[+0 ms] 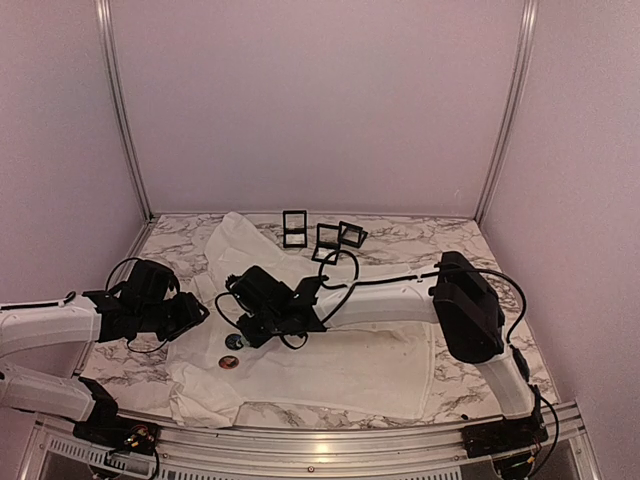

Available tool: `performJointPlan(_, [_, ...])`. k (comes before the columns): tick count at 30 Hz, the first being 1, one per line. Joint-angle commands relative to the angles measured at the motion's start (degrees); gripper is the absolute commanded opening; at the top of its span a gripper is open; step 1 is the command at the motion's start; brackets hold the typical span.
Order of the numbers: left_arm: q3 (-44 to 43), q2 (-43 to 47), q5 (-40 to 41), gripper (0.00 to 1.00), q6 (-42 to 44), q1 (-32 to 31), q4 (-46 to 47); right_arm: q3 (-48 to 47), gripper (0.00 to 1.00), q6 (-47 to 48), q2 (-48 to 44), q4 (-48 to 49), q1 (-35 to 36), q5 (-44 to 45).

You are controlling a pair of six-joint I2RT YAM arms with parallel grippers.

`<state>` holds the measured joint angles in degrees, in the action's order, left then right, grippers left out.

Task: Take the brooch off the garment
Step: Pick up the brooch from the flattened clothing.

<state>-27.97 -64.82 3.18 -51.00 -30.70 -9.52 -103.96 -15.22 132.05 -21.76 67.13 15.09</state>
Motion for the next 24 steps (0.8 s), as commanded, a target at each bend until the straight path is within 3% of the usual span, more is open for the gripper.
performJointPlan(1, [-0.2, 0.2, -0.7, 0.57, 0.6, 0.0, 0.3, -0.4, 0.34, 1.6, 0.1, -0.4, 2.3, 0.6])
performJointPlan(9, [1.2, 2.6, -0.4, 0.57, -0.5, 0.0, -1.3, -4.1, 0.43, 2.8, 4.8, -2.0, 2.9, 1.6])
performJointPlan(18, [1.2, 2.5, -0.2, 0.57, -0.5, 0.0, -1.3, -4.0, 0.45, 3.1, 6.7, -2.0, 2.9, 2.3])
performJointPlan(20, [1.1, 2.3, -0.3, 0.57, -0.4, 0.0, -1.3, -3.5, 0.43, 2.9, 6.6, -1.6, 3.0, 2.5])
performJointPlan(24, [1.0, 2.3, -0.3, 0.57, -0.4, 0.0, -1.5, -1.8, 0.27, 1.7, 5.8, -0.9, 2.2, 2.7])
